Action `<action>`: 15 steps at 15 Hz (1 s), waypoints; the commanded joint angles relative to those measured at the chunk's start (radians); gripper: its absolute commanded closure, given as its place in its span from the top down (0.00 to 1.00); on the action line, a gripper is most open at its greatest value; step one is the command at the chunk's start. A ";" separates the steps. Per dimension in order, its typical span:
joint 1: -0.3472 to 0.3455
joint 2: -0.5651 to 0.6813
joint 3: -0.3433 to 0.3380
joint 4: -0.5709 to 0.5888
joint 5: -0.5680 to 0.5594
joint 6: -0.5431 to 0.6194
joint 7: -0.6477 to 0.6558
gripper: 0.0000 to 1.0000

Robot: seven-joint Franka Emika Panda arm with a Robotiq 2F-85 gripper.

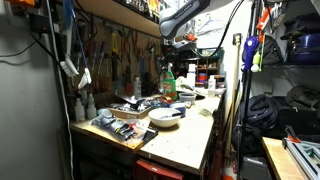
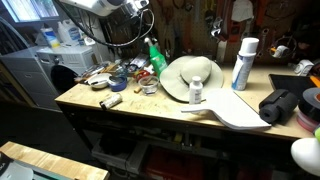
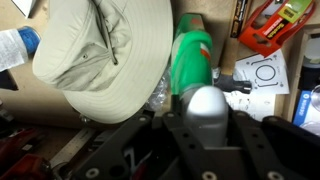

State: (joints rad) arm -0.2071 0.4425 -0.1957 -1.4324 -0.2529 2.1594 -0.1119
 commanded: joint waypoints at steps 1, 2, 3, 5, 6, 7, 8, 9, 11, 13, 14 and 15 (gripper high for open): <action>-0.026 0.071 -0.018 0.125 0.000 -0.059 0.005 0.12; -0.033 0.084 -0.021 0.147 0.003 -0.070 0.009 0.12; -0.040 0.097 -0.023 0.169 0.006 -0.079 0.015 0.12; -0.053 0.123 -0.027 0.210 0.017 -0.099 0.024 0.12; -0.057 0.136 -0.031 0.229 0.018 -0.107 0.035 0.12; -0.063 0.143 -0.028 0.244 0.025 -0.119 0.037 0.12; -0.070 0.138 -0.016 0.249 0.044 -0.134 0.018 0.12; -0.077 0.131 -0.002 0.250 0.065 -0.149 -0.009 0.12; -0.086 0.115 0.019 0.249 0.103 -0.175 -0.050 0.12; -0.092 0.117 0.025 0.260 0.129 -0.199 -0.070 0.12; -0.095 0.120 0.027 0.266 0.141 -0.212 -0.074 0.12; -0.098 0.121 0.030 0.269 0.153 -0.225 -0.081 0.12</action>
State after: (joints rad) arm -0.2810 0.5602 -0.1876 -1.2142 -0.1379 1.9971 -0.1532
